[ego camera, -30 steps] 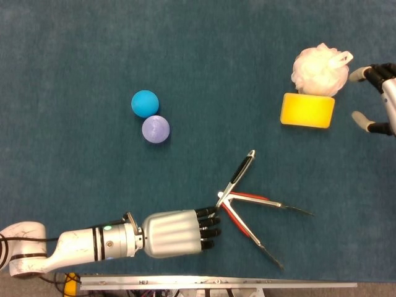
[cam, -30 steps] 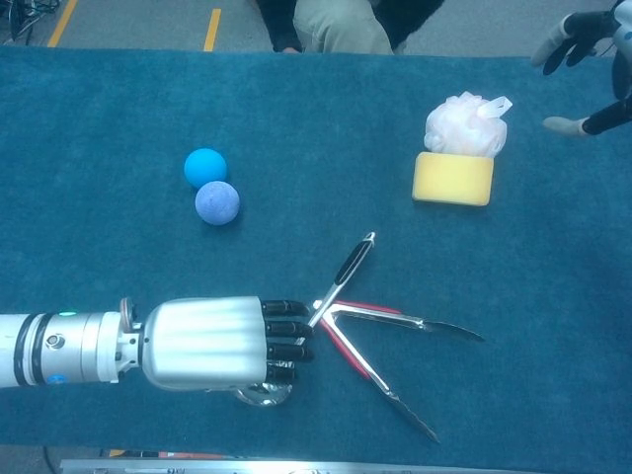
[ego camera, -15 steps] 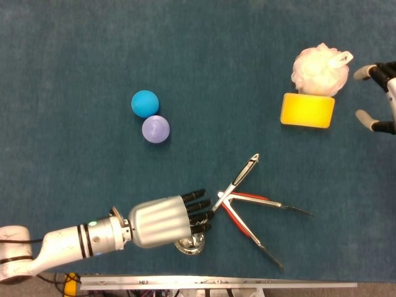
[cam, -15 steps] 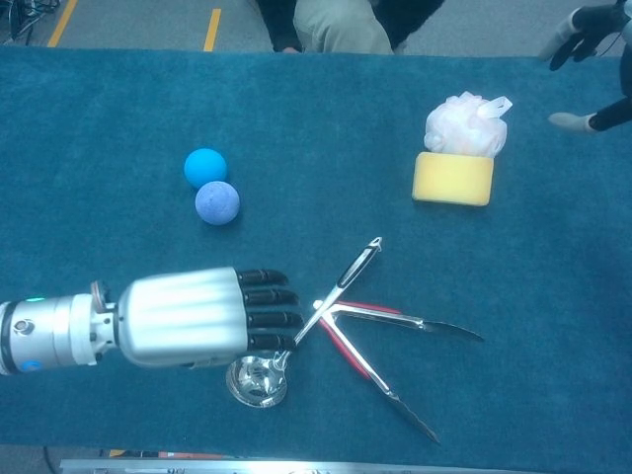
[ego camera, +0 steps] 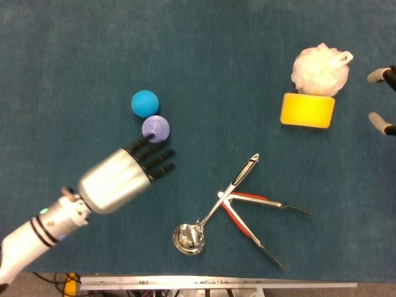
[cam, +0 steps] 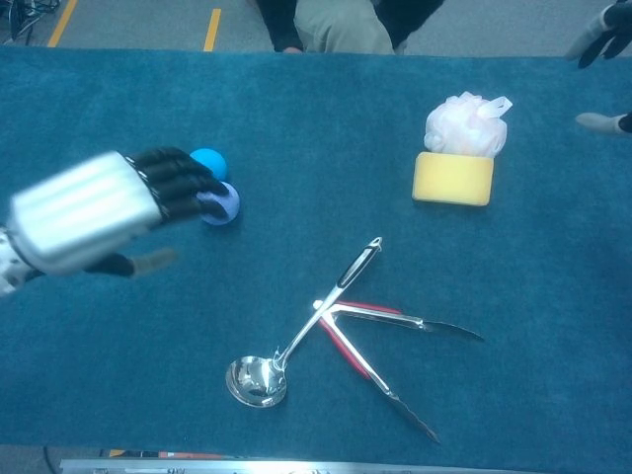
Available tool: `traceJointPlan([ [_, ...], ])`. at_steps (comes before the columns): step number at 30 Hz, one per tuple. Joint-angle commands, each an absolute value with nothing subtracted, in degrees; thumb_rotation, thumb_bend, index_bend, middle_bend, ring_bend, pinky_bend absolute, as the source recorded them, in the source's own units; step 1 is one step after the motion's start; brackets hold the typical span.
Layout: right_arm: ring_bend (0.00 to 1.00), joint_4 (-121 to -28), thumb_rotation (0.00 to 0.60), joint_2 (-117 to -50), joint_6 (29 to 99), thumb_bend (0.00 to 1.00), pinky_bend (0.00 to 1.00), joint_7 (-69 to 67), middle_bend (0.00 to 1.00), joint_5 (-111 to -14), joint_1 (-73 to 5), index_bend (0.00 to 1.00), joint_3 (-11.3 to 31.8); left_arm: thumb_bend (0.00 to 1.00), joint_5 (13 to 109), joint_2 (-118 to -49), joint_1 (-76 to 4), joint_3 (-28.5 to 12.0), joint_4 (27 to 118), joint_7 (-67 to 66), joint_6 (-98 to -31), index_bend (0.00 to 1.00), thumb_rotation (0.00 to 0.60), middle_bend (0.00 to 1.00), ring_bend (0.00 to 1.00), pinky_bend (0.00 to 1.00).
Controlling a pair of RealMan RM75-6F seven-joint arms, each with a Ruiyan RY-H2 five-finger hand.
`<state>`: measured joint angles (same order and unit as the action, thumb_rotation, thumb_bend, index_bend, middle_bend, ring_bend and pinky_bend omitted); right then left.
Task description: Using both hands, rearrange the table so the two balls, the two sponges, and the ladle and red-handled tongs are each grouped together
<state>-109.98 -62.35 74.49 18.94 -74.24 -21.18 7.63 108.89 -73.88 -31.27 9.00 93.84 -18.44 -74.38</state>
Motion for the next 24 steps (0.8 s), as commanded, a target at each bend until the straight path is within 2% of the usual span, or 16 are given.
traceJointPlan([
  [1, 0.34, -109.89, 0.600, -61.96, 75.20, 0.17, 0.62, 18.78, 0.42, -74.91, -20.56, 0.37, 7.30, 0.36, 105.10, -71.72, -27.88, 7.56, 94.84, -17.50, -77.88, 0.23, 0.600, 0.18, 0.15, 0.17],
  [11, 0.34, -109.05, 0.600, -61.32, 80.05, 0.17, 0.60, 17.36, 0.42, -76.43, -16.52, 0.37, 6.21, 0.36, 92.71, -68.26, -18.92, 4.61, 97.72, -14.22, -84.73, 0.22, 0.600, 0.17, 0.15, 0.17],
  [24, 0.34, -105.75, 0.600, -61.21, 85.62, 0.18, 0.58, 15.08, 0.42, -77.60, -10.25, 0.37, 3.98, 0.36, 85.79, -67.18, -11.11, 3.12, 95.34, -9.19, -89.35, 0.22, 0.600, 0.16, 0.15, 0.17],
])
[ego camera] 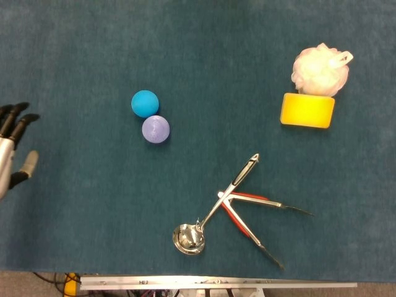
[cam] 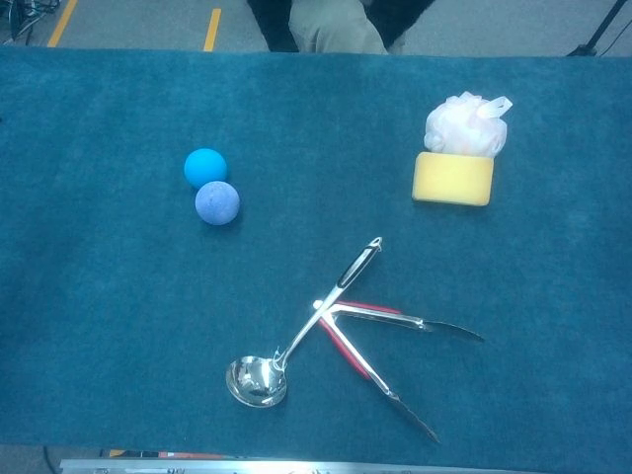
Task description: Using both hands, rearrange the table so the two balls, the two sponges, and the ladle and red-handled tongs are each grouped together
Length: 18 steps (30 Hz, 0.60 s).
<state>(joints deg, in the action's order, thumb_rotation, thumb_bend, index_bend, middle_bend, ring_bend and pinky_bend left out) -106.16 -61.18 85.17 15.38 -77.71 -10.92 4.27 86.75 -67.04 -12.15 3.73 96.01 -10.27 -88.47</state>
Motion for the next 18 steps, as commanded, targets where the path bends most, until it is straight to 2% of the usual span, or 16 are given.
traceJointPlan([
  [1, 0.34, -105.57, 0.600, -61.22, 85.77, 0.18, 0.58, 15.00, 0.42, -77.50, -9.94, 0.37, 3.90, 0.36, 85.45, -67.34, -10.72, 2.88, 94.97, -8.72, -89.60, 0.22, 0.600, 0.16, 0.15, 0.17],
  [18, 0.34, -104.83, 0.600, -62.33, 84.37, 0.18, 0.58, 16.27, 0.42, -75.97, -8.80, 0.37, 4.65, 0.36, 84.04, -68.82, -6.40, 0.68, 90.38, -6.41, -91.29, 0.23, 0.600, 0.16, 0.15, 0.17],
])
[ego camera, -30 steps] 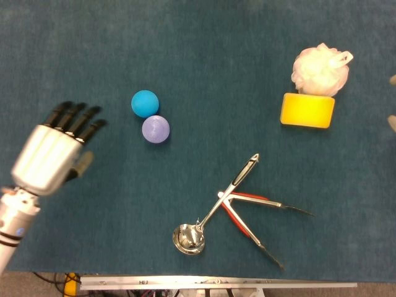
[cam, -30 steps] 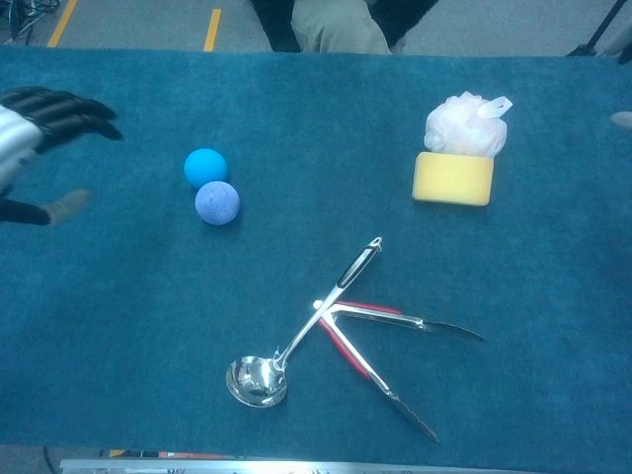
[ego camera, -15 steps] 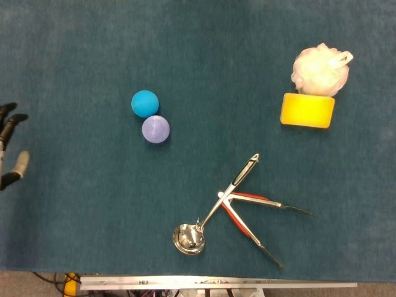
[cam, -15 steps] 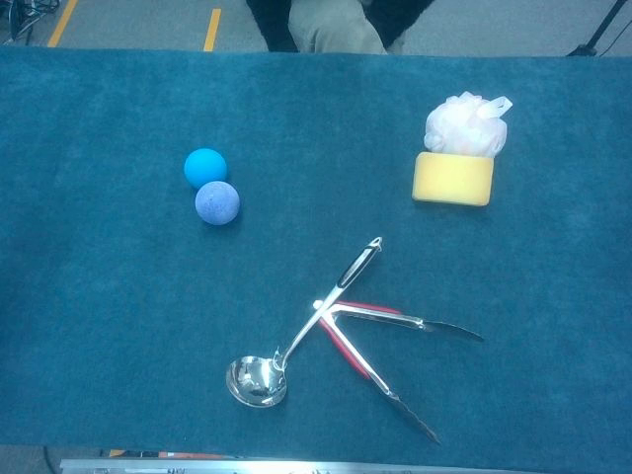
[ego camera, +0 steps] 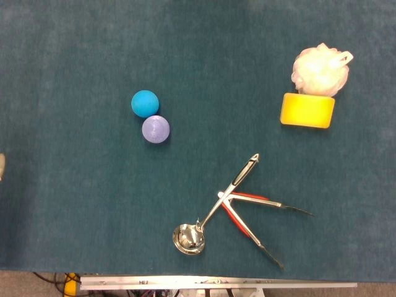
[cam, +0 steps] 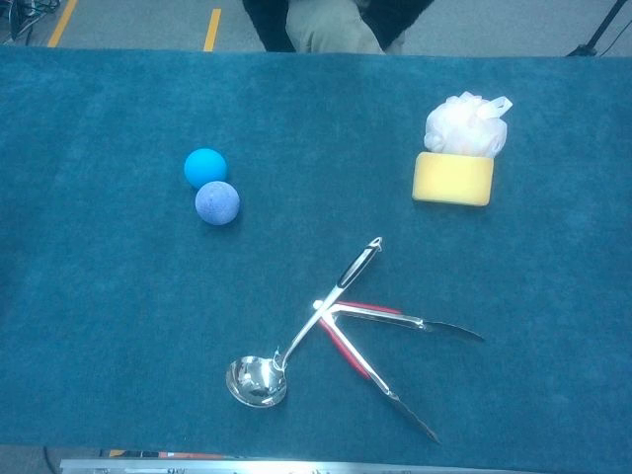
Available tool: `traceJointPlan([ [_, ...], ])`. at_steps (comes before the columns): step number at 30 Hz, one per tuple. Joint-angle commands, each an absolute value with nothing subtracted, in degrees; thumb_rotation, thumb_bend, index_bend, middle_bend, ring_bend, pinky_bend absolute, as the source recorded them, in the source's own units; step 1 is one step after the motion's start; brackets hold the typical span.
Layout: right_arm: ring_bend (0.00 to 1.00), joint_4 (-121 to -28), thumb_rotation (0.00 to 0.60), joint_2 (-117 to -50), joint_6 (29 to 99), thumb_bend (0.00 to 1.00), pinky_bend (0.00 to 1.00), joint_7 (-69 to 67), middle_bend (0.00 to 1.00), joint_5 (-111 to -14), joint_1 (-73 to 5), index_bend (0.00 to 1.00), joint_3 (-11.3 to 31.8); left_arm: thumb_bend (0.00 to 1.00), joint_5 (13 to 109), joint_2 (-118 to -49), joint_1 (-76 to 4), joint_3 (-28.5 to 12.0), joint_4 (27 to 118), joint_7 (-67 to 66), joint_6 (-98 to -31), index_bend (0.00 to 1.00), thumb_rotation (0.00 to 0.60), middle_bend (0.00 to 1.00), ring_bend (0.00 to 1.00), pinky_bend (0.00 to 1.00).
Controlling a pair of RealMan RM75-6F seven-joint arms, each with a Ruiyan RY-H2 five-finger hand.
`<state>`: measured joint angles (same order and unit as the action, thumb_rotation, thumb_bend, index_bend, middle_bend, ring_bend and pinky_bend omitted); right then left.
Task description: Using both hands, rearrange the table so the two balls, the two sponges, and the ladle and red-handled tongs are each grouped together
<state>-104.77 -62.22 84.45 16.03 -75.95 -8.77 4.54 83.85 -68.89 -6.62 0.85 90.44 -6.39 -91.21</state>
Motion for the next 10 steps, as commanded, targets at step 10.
traceJointPlan([
  [10, 0.34, -104.93, 0.600, -62.08, 83.87, 0.18, 0.58, 16.13, 0.42, -75.63, -8.49, 0.37, 5.22, 0.36, 84.36, -68.54, -5.98, -0.23, 91.11, -7.46, -90.40, 0.23, 0.600, 0.15, 0.15, 0.16],
])
